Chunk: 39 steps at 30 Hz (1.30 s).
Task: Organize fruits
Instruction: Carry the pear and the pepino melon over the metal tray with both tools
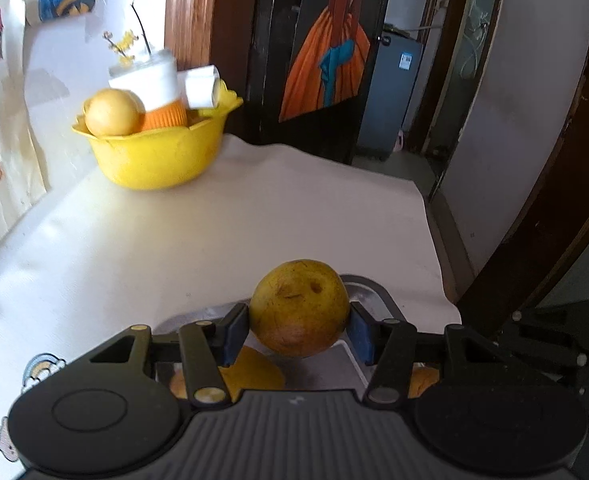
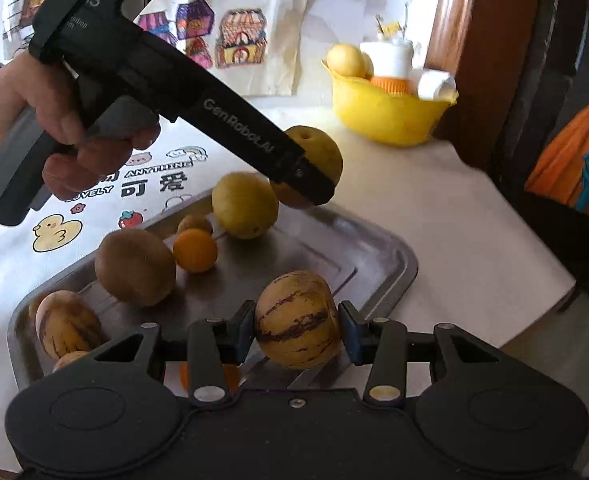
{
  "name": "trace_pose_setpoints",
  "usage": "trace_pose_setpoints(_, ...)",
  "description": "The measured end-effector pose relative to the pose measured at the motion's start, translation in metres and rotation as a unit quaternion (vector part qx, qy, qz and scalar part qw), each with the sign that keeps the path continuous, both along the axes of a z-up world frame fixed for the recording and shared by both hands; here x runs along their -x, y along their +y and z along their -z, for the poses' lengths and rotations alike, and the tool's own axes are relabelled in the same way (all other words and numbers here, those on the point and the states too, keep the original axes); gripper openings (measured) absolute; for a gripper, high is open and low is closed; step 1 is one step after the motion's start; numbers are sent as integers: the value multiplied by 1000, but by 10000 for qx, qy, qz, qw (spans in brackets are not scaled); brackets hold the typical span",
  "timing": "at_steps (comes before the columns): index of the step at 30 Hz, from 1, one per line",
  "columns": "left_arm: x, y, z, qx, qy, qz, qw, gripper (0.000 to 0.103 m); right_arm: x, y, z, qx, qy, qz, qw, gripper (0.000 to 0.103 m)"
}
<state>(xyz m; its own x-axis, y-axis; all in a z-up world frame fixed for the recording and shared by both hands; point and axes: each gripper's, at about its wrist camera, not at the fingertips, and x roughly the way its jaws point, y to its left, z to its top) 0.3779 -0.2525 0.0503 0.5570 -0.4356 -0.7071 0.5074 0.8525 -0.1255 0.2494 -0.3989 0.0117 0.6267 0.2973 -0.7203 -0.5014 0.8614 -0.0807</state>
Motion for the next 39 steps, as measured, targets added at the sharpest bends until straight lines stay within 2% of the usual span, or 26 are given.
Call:
trace_pose_setpoints(12,-3,-16,15,-223,257,138,9993,57,0,-2,12,-266,-96,312,9991,46)
trace_pose_setpoints(17,-5,-16,16,-201,286,119,9993,57,-1,0,15,-369,-79,373,9986,46)
trace_pose_setpoints(28,-13,-22,18,-246,488,130,9984,57,1,4,20,-259,-133,432,9986,46)
trace_pose_setpoints(39,-16,-23,17,-261,515,219,9981,58,7,4,22,-298,-427,567,9970,48)
